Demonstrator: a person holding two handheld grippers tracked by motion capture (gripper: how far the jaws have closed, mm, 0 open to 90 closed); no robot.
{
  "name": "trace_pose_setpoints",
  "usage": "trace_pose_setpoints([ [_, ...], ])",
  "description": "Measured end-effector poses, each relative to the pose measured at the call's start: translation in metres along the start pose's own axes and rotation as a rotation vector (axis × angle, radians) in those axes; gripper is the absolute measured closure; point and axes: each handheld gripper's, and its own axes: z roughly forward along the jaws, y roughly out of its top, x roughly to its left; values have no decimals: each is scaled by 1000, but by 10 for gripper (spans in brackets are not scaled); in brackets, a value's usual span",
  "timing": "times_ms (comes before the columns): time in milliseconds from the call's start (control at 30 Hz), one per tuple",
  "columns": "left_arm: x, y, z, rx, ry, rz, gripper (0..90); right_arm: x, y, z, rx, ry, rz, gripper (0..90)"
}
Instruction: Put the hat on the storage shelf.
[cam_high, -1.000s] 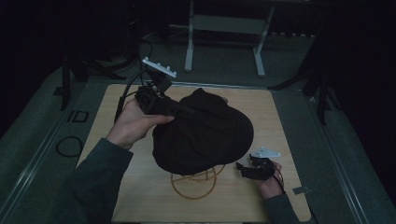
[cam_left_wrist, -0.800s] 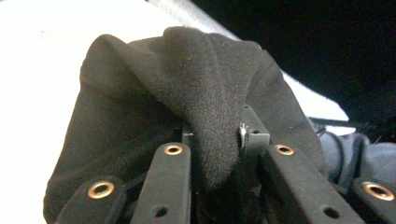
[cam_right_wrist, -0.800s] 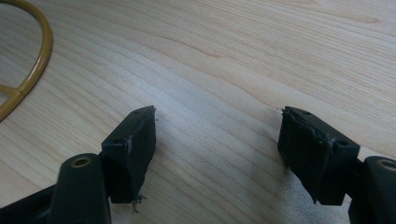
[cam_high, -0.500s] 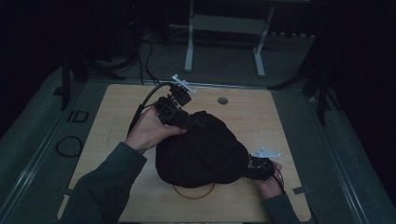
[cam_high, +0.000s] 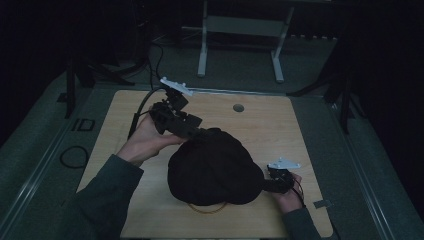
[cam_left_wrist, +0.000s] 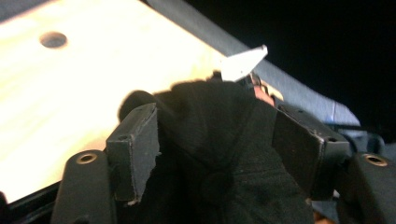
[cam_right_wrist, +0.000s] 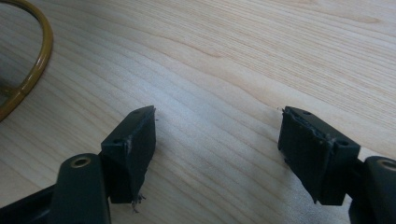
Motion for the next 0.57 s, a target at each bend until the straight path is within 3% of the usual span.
trace_pose_setpoints([
  [100,7,-3,-11,-37,40,-20,308,0,0,0,0,1,3,273],
  [200,14,-8,-18,-37,120,-30,312,0,0,0,-1,2,5,273],
  [433,27,-19,-27,-34,253,-46,326,0,0,0,-1,1,3,273],
  [567,38,-27,-31,-56,290,-83,331,0,0,0,-2,3,6,273],
])
